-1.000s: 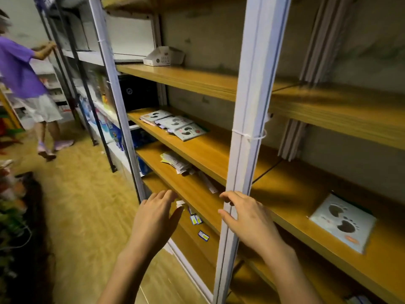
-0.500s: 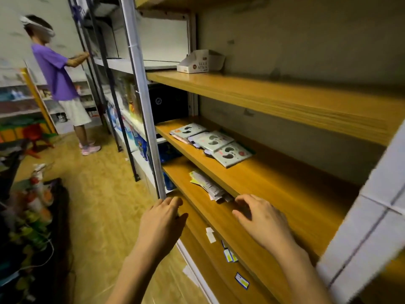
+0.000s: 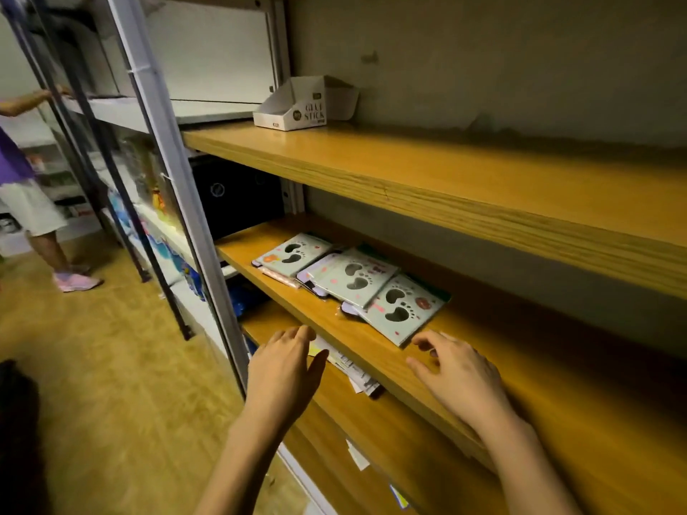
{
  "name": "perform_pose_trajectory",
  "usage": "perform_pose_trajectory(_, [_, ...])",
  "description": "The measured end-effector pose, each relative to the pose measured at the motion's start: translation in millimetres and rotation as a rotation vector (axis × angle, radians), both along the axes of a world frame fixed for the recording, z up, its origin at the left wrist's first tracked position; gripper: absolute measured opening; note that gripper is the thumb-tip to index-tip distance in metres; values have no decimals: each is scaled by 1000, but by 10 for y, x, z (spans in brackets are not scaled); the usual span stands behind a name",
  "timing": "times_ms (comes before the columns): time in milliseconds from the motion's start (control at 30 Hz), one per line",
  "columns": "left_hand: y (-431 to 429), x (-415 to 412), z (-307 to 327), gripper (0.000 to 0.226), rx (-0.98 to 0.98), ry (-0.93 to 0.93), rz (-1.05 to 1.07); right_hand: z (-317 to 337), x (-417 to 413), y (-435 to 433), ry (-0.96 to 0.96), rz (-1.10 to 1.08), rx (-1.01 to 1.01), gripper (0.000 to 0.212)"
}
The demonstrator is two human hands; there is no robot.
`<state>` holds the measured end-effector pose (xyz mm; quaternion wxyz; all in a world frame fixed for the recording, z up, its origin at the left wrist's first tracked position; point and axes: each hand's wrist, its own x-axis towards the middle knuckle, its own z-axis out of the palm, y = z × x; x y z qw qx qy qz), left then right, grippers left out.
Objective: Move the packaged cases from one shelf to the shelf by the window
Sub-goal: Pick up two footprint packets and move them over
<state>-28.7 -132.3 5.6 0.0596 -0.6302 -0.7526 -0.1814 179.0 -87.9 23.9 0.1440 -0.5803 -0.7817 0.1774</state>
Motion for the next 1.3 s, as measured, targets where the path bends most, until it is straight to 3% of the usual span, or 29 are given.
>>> perform_pose_trajectory(233, [935,-166,71,69,-45,-20,-118,-73,-172,343,23,-243,-52,36])
perform_pose_trajectory(467, [1734,-310,64,110,-291,-150,-228,-64,-528,518,75,-460,-83,41])
perform_pose_trajectory(600, [1970,-332,0,123,-355,-40,-294,-90,-655,515,68,-571,-90,40])
perform_pose_trajectory(767, [2317,-493,-67,135,-437,-46,-388,-176,-769,470,88,-697,-117,44])
perform_pose_trajectory(900, [2507,-742,-19,111,-573,-192,-519,-243,-908,494,164,-849,-128,59])
perform_pose_trajectory(967, [2538,-867,15,102,-550,-357,-531,-251,-1000,541,170,-911,-144,68])
perform_pose_trajectory(1067, [2500,-1011,52,50,-419,-646,-611,-228,-1152,646,144,-959,-190,89])
perform_pose_trajectory(1100, [2488,-1053,69,42,-402,-737,-640,-222,-1199,695,116,-962,-220,95])
perform_pose_trajectory(1167, [2456,-1147,90,40,-374,-909,-681,-213,-1281,807,36,-972,-281,106])
perform_pose_trajectory(1300, [2346,-1322,147,36,-293,-1048,-692,-194,-1443,1038,-72,-1011,-319,119])
